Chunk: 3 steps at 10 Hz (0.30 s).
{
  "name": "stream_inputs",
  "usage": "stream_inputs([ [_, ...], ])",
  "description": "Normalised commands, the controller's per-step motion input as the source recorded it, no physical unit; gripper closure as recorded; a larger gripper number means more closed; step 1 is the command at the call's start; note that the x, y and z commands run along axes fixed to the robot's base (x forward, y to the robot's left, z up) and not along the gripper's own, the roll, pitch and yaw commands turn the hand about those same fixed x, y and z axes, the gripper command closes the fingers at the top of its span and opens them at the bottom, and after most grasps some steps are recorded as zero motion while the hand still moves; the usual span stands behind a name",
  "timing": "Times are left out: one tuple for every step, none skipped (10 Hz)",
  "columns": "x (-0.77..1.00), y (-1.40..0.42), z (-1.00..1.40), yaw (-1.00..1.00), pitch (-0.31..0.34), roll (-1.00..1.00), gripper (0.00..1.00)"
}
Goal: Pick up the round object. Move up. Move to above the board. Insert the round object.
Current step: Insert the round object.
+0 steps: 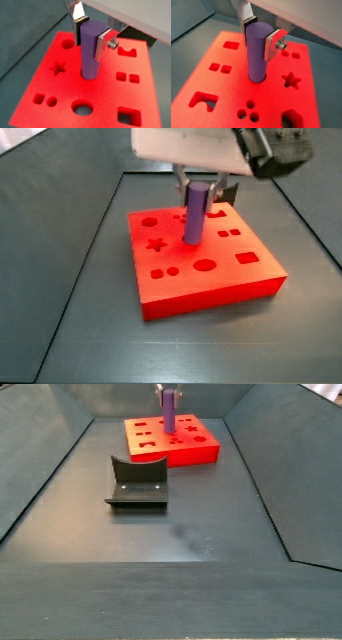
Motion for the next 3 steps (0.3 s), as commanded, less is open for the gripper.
stream_inputs([
  [0.05,0.08,-0.17,-0.08,-0.020,-0.13,1.00],
  [0.05,0.08,-0.04,-0.08,0.000,-0.11,1.00],
  [0.00,0.00,0.00,0.00,0.000,0.00,1.00],
])
